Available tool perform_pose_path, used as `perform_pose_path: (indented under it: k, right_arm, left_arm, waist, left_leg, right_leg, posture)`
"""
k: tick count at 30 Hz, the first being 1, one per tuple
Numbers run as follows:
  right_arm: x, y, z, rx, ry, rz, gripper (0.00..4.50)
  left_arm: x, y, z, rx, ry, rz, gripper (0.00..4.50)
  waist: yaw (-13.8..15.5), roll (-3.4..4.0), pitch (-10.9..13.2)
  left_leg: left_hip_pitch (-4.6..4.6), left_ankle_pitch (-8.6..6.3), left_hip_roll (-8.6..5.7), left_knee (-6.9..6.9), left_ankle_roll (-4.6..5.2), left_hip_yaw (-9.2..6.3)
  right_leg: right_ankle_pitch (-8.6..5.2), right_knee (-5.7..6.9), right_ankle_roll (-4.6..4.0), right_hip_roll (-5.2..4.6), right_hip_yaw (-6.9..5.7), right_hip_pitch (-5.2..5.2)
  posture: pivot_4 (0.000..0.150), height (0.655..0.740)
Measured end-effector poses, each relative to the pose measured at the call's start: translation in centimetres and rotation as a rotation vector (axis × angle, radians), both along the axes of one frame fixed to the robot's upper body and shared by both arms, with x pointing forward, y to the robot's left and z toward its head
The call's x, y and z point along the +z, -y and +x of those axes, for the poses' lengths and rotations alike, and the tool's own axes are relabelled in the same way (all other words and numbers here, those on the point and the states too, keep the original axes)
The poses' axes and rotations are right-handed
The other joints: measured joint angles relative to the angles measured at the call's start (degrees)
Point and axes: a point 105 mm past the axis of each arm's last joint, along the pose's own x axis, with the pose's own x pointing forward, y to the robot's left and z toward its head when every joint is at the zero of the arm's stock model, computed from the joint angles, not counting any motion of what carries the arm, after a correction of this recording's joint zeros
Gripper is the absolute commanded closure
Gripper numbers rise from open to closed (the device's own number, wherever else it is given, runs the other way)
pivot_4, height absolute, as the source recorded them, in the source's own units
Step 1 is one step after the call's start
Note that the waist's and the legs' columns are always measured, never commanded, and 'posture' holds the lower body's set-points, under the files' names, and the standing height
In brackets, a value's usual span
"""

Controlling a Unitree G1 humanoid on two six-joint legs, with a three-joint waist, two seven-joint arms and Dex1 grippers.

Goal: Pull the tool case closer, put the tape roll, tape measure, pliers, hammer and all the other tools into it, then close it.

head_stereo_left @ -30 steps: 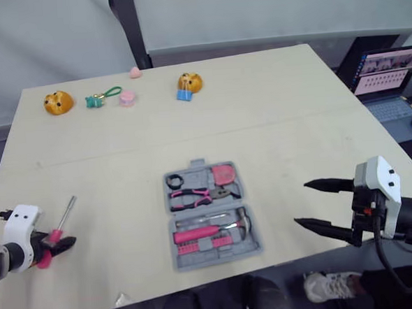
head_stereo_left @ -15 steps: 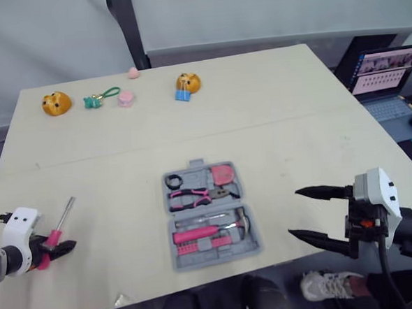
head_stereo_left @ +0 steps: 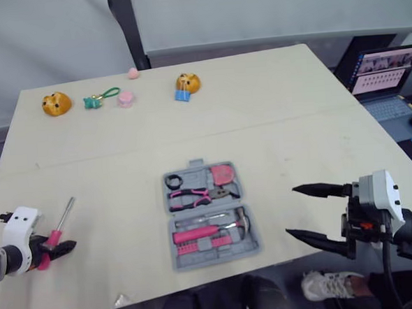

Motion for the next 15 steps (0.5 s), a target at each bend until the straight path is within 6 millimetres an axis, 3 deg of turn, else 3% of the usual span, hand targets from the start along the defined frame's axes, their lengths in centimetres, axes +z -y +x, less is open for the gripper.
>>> perform_pose_path:
  k: [4,7,12,15]
  right_arm:
    - [-0.13,0.32,0.29,-0.013,-0.006,0.002,0.00]
    - [-0.15,0.39,0.35,-0.016,-0.007,0.002,0.00]
    - [-0.19,0.31,0.35,-0.012,-0.001,0.001,0.00]
    - [-0.32,0.18,0.31,-0.005,-0.005,0.002,0.00]
  left_arm:
    - [-0.01,0.05,0.00,0.000,0.001,-0.002,0.03]
    - [-0.02,0.00,-0.05,0.007,-0.004,-0.004,1.24]
    - [-0.01,-0.05,-0.06,0.020,-0.009,-0.011,3.75]
    - [-0.03,0.06,0.04,0.019,-0.005,-0.016,3.91]
  waist:
    - [0.0,0.00,0.0]
    - [0.0,0.01,0.0]
    - [0.1,0.01,0.0]
    - [0.2,0.01,0.0]
  left_leg:
    - [0.00,0.00,-0.01,-0.01,0.00,0.01]
    - [0.00,0.00,-0.01,-0.01,0.00,0.03]
    - [0.00,0.00,0.00,0.00,0.00,0.03]
    - [0.00,0.00,-0.01,-0.01,0.00,0.02]
  right_leg:
    - [0.00,0.00,0.00,0.00,0.00,0.00]
    - [0.00,0.00,0.00,0.00,0.01,-0.01]
    - [0.00,0.00,0.00,-0.02,0.03,-0.01]
    - [0.00,0.00,0.00,-0.02,0.02,-0.01]
  posture:
    - [0.150,0.7155]
    - [0.150,0.7155]
    - [0.150,0.7155]
    - [0.150,0.7155]
